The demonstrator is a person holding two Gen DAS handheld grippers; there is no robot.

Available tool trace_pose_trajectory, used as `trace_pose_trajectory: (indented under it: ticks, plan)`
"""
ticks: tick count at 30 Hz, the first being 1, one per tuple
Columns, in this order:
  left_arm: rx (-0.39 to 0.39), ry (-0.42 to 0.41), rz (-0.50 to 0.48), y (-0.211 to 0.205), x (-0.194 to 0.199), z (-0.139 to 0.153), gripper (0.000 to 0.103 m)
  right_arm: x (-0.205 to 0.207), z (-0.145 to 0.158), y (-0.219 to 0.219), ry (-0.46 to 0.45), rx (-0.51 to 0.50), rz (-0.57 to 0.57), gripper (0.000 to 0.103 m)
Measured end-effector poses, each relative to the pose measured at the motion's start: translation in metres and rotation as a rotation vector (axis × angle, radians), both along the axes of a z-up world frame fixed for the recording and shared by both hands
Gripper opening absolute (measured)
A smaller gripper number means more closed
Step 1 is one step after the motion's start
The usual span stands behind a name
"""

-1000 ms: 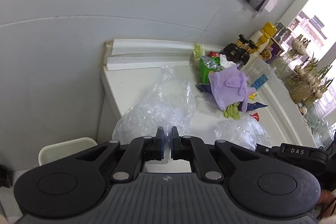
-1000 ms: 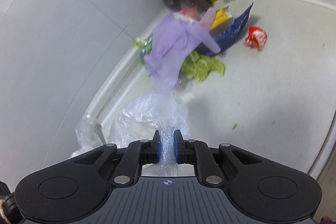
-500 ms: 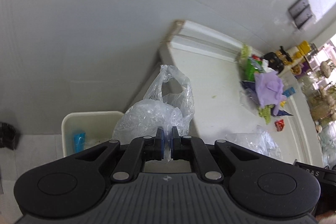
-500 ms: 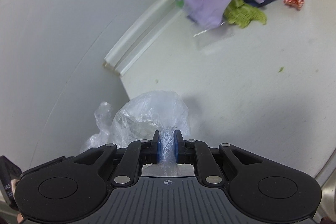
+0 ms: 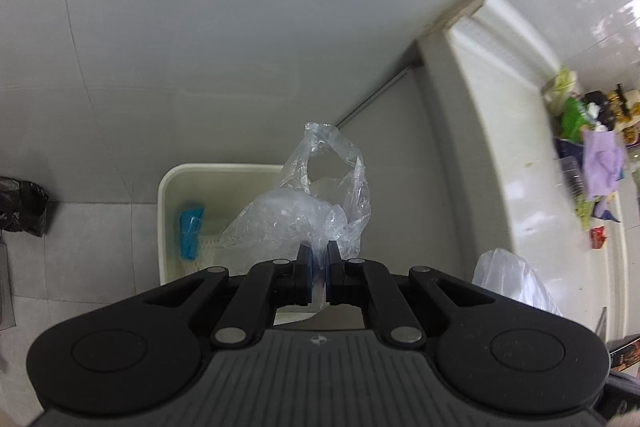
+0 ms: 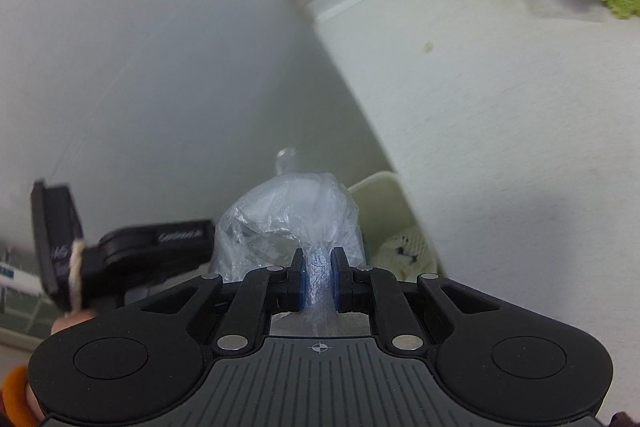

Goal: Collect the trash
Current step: 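Lift the clear plastic bag with the right tool and carry it over the bin, then open the right tool to drop the plastic bag into the bin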

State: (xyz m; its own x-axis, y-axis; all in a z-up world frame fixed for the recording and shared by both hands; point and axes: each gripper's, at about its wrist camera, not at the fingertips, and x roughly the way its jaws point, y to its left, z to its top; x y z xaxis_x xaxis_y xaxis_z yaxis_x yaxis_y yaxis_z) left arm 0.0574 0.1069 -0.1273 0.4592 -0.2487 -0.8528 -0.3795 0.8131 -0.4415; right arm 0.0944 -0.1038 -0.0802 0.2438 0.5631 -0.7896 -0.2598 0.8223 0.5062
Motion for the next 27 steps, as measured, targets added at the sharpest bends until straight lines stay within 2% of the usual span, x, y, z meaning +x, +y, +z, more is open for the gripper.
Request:
trace_pose_trajectory:
  ticks: [5,14,23,27]
  plan:
    - [0.008,0.039,-0.028,0.012,0.014,-0.034,0.005,0.006,-0.025,0.041,0.009,-0.057,0.092,0.011]
    - [0.022,0.071,-0.052,0.023,0.026,-0.084,0.005,0.023,-0.086,0.097,-0.002,-0.191,0.156,0.011]
    - [0.063,0.084,-0.079,0.021,0.034,-0.105,0.007,0.034,-0.145,0.121,0.024,-0.238,0.175,0.011]
    - [0.076,0.089,-0.082,0.020,0.036,-0.108,0.015,0.038,-0.160,0.123,0.032,-0.238,0.160,0.011]
